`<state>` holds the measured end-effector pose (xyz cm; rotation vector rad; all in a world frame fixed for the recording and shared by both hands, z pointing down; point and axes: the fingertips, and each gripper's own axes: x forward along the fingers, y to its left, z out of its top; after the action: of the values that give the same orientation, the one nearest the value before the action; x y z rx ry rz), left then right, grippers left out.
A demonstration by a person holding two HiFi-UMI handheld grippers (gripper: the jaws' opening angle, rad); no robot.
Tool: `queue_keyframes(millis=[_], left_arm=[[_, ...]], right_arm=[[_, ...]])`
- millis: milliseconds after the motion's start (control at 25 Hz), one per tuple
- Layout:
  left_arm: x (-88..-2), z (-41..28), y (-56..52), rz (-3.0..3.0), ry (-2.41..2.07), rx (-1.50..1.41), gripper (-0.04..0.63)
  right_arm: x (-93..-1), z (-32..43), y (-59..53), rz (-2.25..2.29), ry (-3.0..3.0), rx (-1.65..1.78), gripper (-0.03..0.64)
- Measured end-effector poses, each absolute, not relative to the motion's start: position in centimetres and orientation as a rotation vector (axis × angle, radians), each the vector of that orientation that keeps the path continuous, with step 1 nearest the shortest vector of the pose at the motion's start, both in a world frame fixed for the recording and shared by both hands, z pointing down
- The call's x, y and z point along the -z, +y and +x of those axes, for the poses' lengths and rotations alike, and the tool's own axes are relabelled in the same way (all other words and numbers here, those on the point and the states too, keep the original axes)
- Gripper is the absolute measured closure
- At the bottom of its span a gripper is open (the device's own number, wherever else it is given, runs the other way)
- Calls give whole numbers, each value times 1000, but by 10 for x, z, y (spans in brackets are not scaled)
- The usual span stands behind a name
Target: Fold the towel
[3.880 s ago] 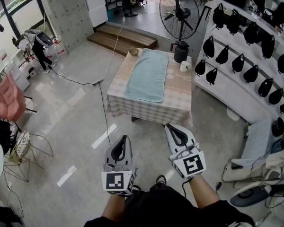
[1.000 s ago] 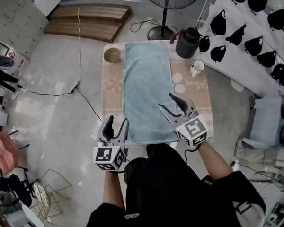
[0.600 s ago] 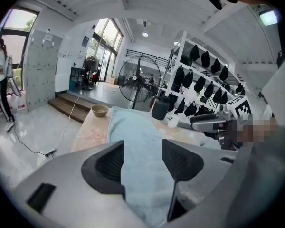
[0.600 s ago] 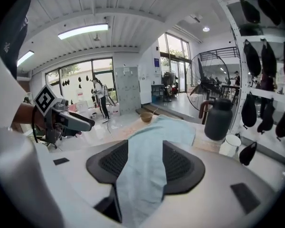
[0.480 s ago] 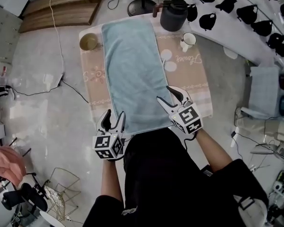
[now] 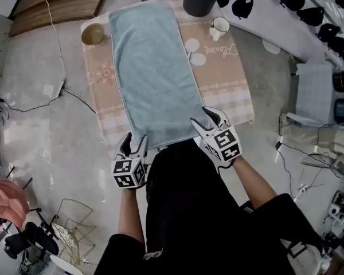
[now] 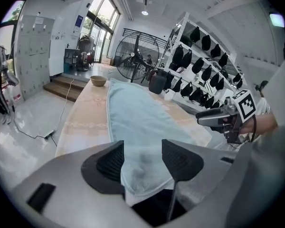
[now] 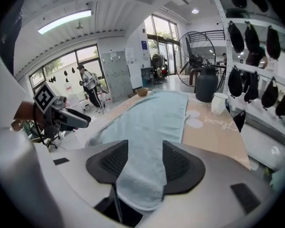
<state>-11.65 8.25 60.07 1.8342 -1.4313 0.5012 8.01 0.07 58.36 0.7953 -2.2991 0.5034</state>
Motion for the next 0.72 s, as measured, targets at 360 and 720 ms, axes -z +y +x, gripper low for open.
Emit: queue_keyframes(millis=[360,720], left_arm=[[-639,-114,117,1781,-1435,-634,359],[-663,-113,130,1730,-1393,-686,359]], right_arm=[[-625,116,35,882,-2199,-596,411],[-672,149,54,946,-2065,-731,411]])
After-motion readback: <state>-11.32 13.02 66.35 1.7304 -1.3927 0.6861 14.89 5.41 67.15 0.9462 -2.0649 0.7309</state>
